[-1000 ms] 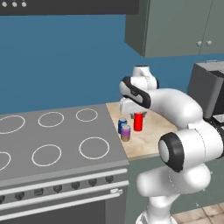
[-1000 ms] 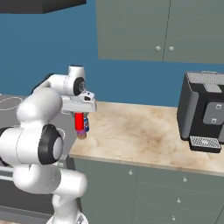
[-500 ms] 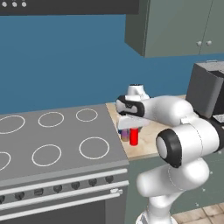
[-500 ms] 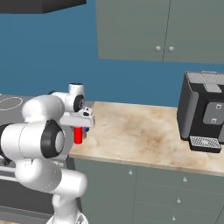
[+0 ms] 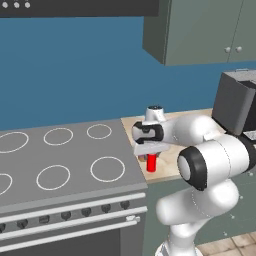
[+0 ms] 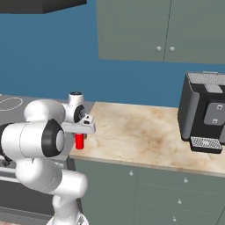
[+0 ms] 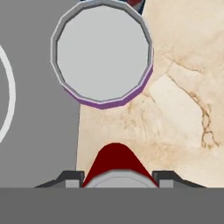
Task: Four empty soda cans are scattered around the kitchen. Gather all the cans and cluster them next to the stove for recycling.
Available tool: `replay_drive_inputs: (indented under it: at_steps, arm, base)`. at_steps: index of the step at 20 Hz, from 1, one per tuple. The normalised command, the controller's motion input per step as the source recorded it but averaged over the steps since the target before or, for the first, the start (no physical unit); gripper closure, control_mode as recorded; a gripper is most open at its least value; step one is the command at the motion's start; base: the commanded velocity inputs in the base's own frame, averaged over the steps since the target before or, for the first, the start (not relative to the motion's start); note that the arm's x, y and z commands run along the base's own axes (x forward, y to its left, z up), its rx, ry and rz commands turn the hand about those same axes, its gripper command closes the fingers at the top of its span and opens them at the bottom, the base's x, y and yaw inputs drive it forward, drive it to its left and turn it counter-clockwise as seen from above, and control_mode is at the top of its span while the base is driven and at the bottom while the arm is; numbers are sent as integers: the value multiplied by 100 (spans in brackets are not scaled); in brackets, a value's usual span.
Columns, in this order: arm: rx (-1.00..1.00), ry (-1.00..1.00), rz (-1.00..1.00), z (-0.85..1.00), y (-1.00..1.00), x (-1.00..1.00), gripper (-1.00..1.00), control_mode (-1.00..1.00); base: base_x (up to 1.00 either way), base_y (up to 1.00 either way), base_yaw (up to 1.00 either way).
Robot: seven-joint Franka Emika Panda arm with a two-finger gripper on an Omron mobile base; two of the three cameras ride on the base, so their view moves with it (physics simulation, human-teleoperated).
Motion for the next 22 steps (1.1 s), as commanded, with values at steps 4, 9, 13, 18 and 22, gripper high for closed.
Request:
replay_drive_inputs:
  at_steps: [4, 9, 13, 18, 22]
  arm:
    - [0, -12, -1, -6, 9, 9, 100, -100]
    - [0, -12, -2, -3, 16, 0, 100, -100]
    - [0, -10, -3, -10, 8, 0, 100, -100]
    - [0, -5, -4, -9, 0, 0, 100, -100]
    - [0, -4, -4, -4, 0, 0, 100, -100]
  base:
    - [0, 0, 0]
    - [0, 0, 0]
    - [0, 0, 0]
    - [0, 0, 0]
    - [0, 0, 0]
